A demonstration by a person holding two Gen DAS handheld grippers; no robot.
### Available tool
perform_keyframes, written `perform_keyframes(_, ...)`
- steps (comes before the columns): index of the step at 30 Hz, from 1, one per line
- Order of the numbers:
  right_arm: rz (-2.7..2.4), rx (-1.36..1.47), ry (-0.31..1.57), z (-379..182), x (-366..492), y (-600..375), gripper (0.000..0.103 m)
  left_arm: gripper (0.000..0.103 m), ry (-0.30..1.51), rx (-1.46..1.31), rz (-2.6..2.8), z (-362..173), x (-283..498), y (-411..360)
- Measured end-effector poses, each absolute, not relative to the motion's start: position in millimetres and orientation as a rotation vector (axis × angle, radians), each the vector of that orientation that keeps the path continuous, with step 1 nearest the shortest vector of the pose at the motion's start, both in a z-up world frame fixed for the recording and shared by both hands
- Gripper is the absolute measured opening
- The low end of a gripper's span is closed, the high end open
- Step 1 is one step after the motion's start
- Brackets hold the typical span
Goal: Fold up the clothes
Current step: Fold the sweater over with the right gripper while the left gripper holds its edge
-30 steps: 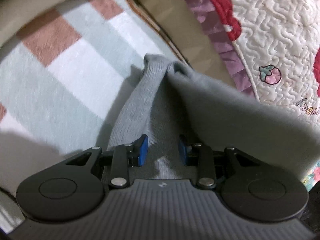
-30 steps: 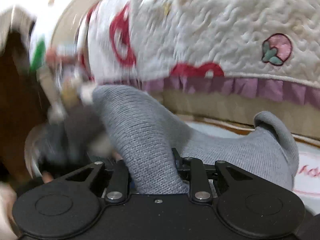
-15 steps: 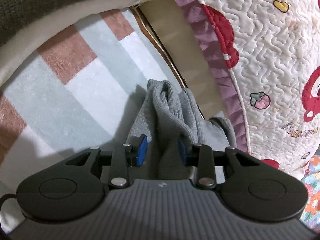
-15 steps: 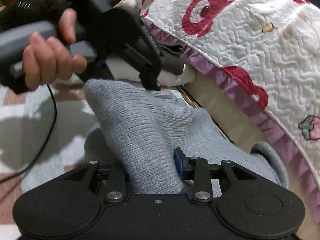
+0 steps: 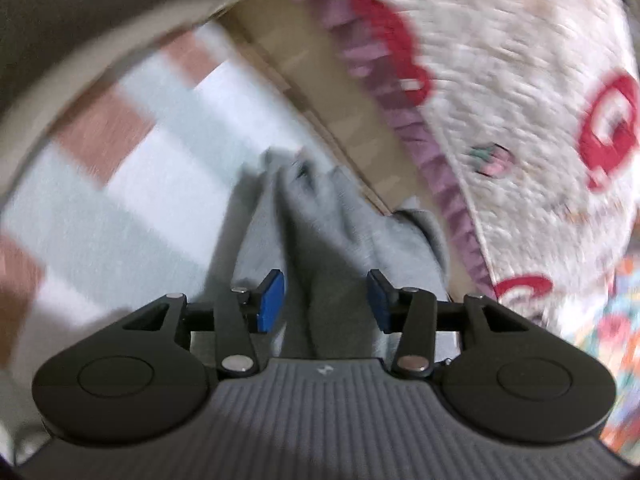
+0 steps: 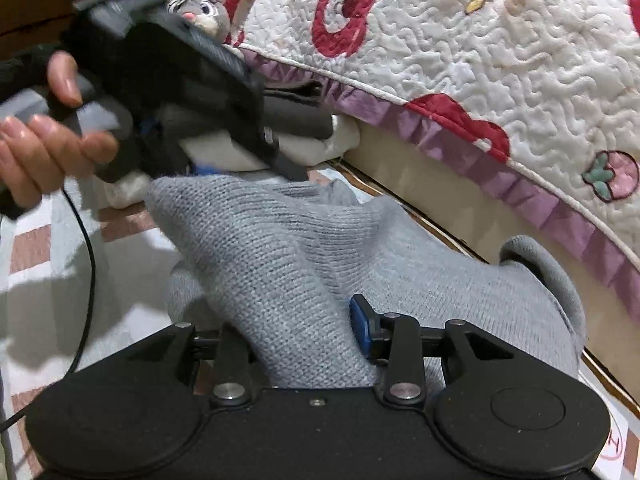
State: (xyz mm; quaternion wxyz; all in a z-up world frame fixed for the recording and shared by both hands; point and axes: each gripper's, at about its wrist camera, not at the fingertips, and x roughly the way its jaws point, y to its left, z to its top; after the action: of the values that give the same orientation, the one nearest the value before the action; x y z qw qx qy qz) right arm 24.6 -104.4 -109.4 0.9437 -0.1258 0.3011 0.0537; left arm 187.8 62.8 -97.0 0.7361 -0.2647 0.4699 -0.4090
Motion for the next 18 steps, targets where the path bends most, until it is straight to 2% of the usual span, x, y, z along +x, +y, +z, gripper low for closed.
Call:
perform_keyframes(1,0.106,-0.261,0.614,-110,22,-104,0.042,0.049,1.007,-0.568,-0.933,-91,185,62)
perform_keyframes(3,0.101,-0.266,0.615,-111,19,-104,0.042,0.060,0.997,-0.541,-0.963,-85,181,59)
perform_keyframes(6,0.098,-0.267,0.617,-110,18,-105,0.042,0.060,1.034,-0.436,-0.856,-91,179,50)
perform_keyframes(9,0.087,-0.141,0.618,-106,19,-117,0.042,0.060,1.066,-0.332,-0.747,-98,178,40)
perform_keyframes(14,0.090,-0.072,0.617,-105,20,-125,0.042,0.063,1.113,-0.593,-0.845,-113,190,41)
perform_keyframes(18,0.089,-0.109,0.604,-108,18,-120,0.042,0.071,1.131,-0.540,-0.867,-117,194,12)
